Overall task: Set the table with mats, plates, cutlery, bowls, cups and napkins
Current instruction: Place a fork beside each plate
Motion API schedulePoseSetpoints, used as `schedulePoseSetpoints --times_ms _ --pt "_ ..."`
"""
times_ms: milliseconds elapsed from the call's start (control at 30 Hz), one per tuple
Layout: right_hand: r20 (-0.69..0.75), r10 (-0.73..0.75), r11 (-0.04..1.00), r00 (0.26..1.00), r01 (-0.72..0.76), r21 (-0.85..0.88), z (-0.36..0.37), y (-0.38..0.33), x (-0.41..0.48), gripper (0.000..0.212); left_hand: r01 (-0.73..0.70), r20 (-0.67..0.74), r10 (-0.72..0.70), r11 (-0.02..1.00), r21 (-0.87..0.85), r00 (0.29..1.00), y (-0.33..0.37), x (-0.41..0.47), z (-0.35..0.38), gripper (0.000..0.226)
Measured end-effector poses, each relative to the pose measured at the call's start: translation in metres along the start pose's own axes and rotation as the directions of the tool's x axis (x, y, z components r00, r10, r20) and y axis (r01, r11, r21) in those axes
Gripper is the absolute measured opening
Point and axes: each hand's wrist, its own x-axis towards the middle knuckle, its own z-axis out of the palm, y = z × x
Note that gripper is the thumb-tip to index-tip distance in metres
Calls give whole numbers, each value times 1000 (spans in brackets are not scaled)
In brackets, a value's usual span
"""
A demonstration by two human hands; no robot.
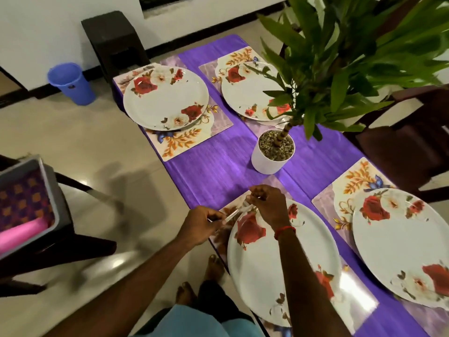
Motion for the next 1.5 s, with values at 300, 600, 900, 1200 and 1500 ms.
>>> schedulePoseSetpoints --times_ms 300,600,900,1200,1500 --pt "15 -52 970 999 54 -238 5 14 12 30 38 -21 -35 983 179 999 -17 21 25 15" --pt "-63 -135 924 989 103 -368 12 22 8 26 61 -119 -16 922 383 993 -14 18 32 22" --pt "-136 -153 964 979 118 -237 13 22 5 21 -6 -32 13 974 226 999 -6 23 6 16" --pt "-98 -369 896 924 326 -302 47 -31 -2 22 -183 -37 212 909 374 977 -2 8 -49 42" --pt "240 -519 717 820 571 -400 123 -95 -13 34 -141 -160 239 874 465 958 -25 -21 -137 56"
